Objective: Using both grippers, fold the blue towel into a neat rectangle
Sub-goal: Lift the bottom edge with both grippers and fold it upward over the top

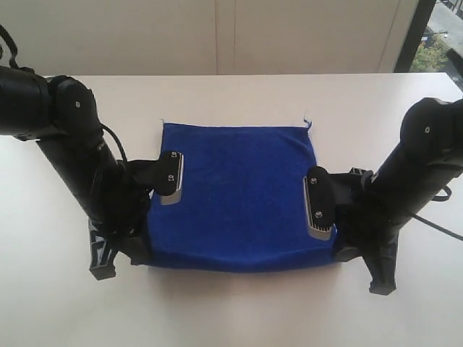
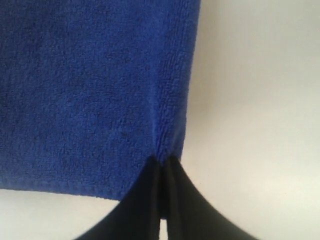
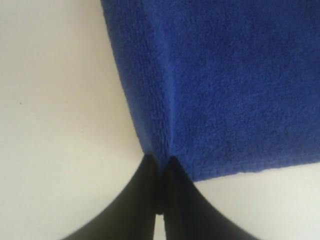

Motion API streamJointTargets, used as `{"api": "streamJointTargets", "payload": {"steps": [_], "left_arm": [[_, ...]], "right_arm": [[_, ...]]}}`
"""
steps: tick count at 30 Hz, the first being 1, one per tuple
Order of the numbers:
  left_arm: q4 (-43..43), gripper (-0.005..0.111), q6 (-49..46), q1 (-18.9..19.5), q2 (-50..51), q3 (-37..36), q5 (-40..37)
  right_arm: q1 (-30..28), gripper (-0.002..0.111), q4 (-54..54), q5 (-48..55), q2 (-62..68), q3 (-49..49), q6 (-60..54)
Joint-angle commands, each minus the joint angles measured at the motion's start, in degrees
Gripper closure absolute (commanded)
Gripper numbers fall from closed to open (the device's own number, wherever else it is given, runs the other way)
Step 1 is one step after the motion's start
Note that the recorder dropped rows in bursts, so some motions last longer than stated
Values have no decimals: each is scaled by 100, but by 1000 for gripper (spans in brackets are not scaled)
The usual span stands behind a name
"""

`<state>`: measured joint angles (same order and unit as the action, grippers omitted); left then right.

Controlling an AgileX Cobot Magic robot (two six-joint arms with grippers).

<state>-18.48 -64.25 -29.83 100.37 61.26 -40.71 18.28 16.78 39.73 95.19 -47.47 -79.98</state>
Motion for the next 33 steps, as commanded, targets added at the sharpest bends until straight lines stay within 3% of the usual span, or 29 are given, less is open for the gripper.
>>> {"api": "streamJointTargets", "payload": {"steps": [1,7,11,21,28,33], "left_arm": [[-69,107,275,-16,-237,-52,-184],[90,107,1022,-5,-431,100,190],[1167,107,2303,-5,-431,551,431],[1365,107,2490,-5,-116,1081,822],[1966,107,2981,3,-77,1215,1385],[2035,107,3147,198,2,1215,1785]], "right_arm": [[-3,108,15,-66,-358,9,27],[-3,108,15,-280,-481,-183,160],[-3,108,-222,-585,-481,-474,571],[-3,108,-222,-1498,-471,-855,833],[-13,108,-222,-2097,-338,-964,1026],[-63,108,-224,-2272,23,-1269,1309]]}}
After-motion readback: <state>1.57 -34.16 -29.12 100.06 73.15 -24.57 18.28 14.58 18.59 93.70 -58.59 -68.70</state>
